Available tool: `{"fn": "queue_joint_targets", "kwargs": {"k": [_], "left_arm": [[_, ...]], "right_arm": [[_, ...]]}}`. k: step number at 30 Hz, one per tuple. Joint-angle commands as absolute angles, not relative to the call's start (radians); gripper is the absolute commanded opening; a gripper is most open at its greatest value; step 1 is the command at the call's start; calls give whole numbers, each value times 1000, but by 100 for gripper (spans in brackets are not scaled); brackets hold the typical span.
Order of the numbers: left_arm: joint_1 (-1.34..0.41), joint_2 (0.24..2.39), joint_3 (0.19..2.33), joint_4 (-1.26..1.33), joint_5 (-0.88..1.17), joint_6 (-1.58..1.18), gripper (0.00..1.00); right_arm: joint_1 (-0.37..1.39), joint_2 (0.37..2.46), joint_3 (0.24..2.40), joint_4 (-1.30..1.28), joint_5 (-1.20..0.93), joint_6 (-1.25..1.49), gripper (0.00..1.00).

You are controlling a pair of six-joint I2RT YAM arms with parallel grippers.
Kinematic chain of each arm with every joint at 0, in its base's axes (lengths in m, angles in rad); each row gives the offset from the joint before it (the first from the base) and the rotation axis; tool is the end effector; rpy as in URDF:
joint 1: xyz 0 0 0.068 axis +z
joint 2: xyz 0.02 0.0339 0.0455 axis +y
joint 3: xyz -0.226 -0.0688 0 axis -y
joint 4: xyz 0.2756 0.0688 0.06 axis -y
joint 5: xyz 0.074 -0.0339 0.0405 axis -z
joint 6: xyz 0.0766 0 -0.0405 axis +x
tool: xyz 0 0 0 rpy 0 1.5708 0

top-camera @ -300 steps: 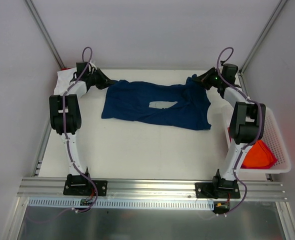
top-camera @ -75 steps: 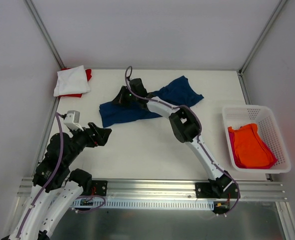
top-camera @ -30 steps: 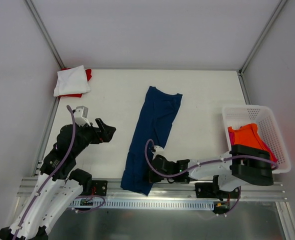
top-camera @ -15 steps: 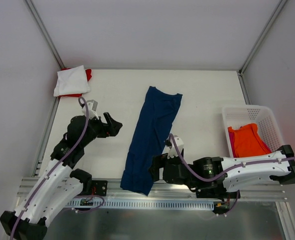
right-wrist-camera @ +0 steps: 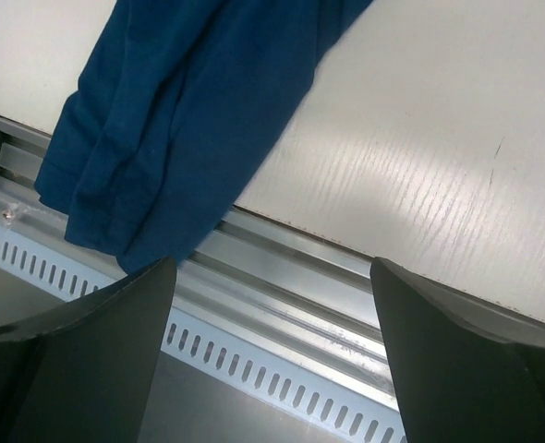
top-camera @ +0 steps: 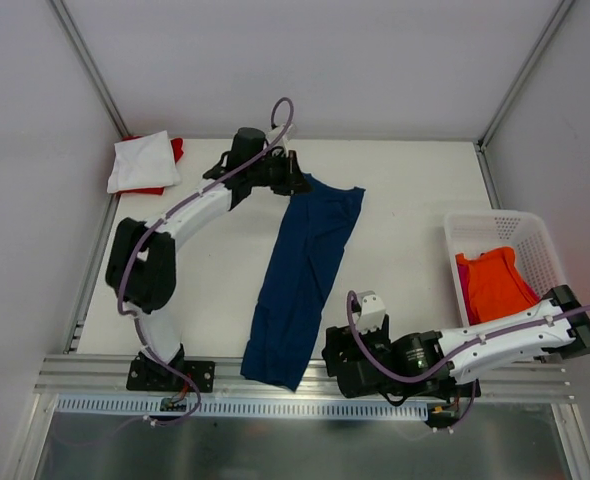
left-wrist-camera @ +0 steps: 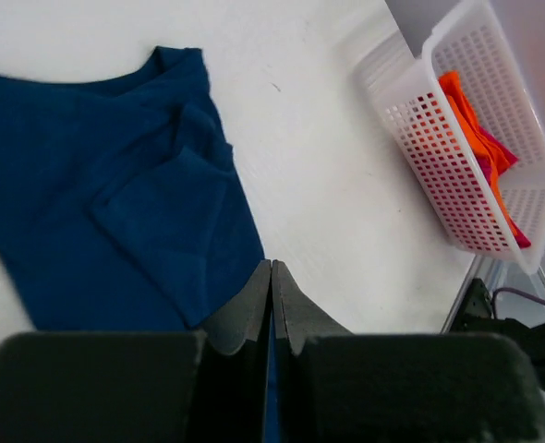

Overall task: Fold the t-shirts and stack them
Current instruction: Fold the tshirt

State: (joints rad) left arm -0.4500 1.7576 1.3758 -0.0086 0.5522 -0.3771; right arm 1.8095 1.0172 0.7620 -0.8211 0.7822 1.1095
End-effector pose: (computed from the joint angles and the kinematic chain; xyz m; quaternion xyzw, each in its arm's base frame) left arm 0.4047 -0.2401 0.2356 0.1807 0.7933 -0.4226 0.3993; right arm -0.0052 0.2498 0.1813 -0.2197 0.8740 0.1838 0.3925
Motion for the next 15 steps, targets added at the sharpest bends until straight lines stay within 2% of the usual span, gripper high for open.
{"fn": "queue_joint_targets", "kwargs": {"k": [1,6,15], "left_arm": [[-457,1952,1593,11,728,-331,0],[-471,2149,1787,6,805,-374,0],[-495,2344,1910,-41,796,-394,0]], "right_arm": [[1847,1014,755,-891,839,1239,90],[1888,1042,773,-1001,859,1337,90],[1914,1022,776,-1080,882,1434,90]]}}
